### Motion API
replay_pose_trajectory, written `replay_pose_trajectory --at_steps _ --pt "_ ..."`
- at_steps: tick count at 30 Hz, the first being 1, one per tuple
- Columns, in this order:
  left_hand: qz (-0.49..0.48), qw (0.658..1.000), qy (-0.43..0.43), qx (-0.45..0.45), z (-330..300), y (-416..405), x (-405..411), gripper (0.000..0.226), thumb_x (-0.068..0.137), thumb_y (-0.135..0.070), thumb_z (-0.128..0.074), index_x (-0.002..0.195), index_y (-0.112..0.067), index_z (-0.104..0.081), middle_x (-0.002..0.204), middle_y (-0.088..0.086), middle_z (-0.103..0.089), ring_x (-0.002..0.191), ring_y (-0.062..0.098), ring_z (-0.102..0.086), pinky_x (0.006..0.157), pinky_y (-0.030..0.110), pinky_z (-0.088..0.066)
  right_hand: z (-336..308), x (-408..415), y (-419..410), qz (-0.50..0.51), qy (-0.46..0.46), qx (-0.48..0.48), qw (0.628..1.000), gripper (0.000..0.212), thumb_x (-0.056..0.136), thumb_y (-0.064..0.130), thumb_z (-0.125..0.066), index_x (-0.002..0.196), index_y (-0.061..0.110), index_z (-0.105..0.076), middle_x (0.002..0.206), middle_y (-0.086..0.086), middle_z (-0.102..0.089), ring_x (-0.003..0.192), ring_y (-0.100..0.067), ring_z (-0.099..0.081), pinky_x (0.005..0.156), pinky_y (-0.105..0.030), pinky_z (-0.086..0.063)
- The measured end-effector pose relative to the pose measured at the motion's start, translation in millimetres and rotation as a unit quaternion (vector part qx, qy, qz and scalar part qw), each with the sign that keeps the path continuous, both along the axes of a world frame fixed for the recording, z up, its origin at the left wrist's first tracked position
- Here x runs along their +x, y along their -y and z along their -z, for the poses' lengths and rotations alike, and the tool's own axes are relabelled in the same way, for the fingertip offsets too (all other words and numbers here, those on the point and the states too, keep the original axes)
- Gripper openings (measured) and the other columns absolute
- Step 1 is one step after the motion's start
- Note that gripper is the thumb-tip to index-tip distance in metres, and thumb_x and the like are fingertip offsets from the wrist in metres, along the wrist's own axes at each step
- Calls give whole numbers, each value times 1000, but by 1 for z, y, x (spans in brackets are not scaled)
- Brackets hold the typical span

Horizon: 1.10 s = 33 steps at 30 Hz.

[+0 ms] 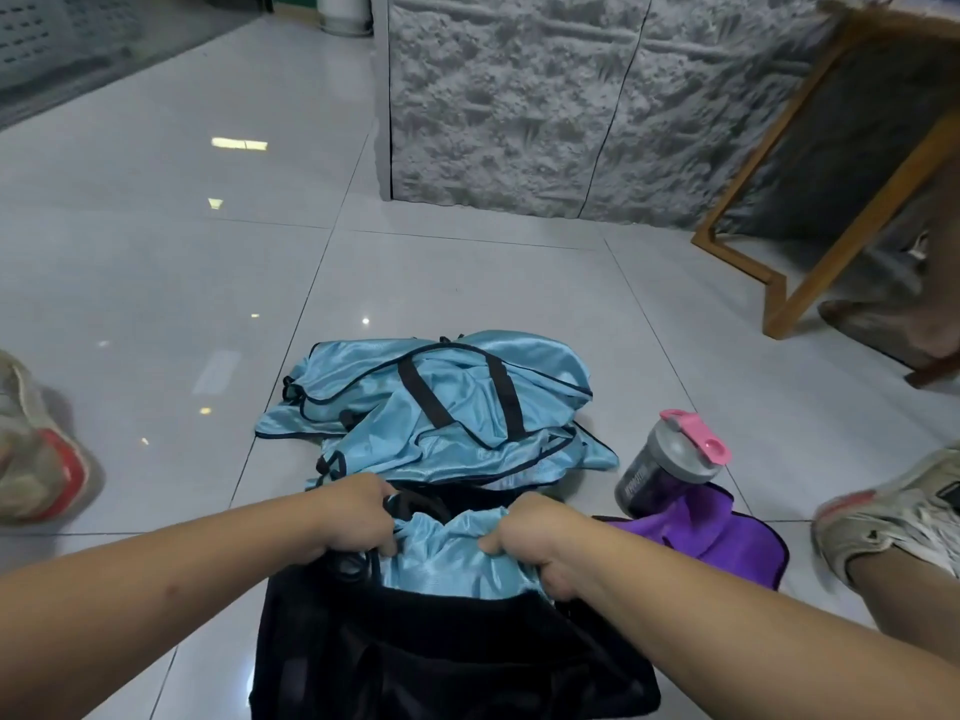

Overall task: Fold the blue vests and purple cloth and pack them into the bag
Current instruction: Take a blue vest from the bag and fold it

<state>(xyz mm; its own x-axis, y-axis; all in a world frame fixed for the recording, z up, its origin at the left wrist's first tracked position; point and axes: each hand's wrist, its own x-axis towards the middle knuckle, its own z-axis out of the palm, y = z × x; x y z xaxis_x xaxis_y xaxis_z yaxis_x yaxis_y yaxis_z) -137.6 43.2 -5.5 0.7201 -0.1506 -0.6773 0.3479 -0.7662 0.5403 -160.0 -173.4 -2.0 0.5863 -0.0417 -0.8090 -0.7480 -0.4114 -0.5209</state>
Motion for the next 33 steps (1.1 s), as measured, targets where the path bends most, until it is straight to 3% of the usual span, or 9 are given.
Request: replay_pose_trajectory --at_steps 3,7,12,16,17,19,23,29,33 --pt "24 997 -43 61 14 12 9 67 85 2 -69 147 -9 -49 100 11 -63 73 23 -62 52 27 -50 10 0 -8 -56 -39 -30 997 6 101 8 -64 101 8 -58 114 -16 -67 101 -30 -70 82 -40 -60" --pt "112 980 -34 159 33 26 13 72 87 -9 -72 153 -12 -42 147 13 -49 127 30 -55 87 30 -51 39 -1 -19 -83 -75 -39 993 5 104 11 -57 104 8 -60 103 -11 -60 87 -22 -58 77 -34 -49" --pt "166 962 -149 158 57 29 6 17 92 -1 -63 109 -3 -65 98 12 -62 96 29 -65 84 36 -56 70 -5 -22 -134 -146 -14 980 8 104 9 -56 109 6 -62 109 -8 -66 97 -21 -65 93 -34 -56" --pt "94 974 -152 137 63 32 3 34 102 -7 -56 135 0 -61 134 15 -63 126 29 -59 101 30 -50 85 -10 -15 -280 -15 -146 949 27 102 9 -55 128 4 -63 80 -1 -48 71 -11 -50 83 -31 -43" --pt "46 982 -123 133 61 33 3 37 103 -12 -56 137 0 -60 139 13 -62 124 26 -60 90 25 -50 88 -10 -15 -292 6 -172 941 30 103 9 -54 130 1 -63 84 -3 -52 77 -13 -58 82 -31 -42" --pt "6 986 -83 142 69 27 6 36 100 -20 -61 130 -1 -65 123 9 -68 107 20 -63 65 23 -46 91 -7 -15 -290 36 -215 932 25 103 9 -53 123 5 -67 97 -6 -60 100 -24 -68 81 -29 -45" --pt "-3 990 -37 137 76 18 6 15 99 -21 -55 95 -10 -65 80 -2 -53 90 18 -55 68 24 -40 92 -2 -3 -253 71 -230 937 10 98 19 -59 91 15 -66 89 -1 -62 82 -21 -61 71 -28 -46" --pt "-57 994 -66 68 86 17 -2 15 93 -15 -66 81 -11 -58 80 0 -54 73 14 -50 55 21 -38 91 1 2 -299 53 -236 923 46 105 41 -55 139 10 -57 134 -9 -61 128 -30 -59 99 -33 -48" --pt "-215 974 -72 -18 92 19 -7 2 94 -7 -65 92 -6 -64 98 9 -64 94 25 -60 81 35 -50 85 9 0 -270 13 -224 937 76 108 52 -43 160 1 -23 159 -16 -44 142 -33 -48 111 -36 -43"
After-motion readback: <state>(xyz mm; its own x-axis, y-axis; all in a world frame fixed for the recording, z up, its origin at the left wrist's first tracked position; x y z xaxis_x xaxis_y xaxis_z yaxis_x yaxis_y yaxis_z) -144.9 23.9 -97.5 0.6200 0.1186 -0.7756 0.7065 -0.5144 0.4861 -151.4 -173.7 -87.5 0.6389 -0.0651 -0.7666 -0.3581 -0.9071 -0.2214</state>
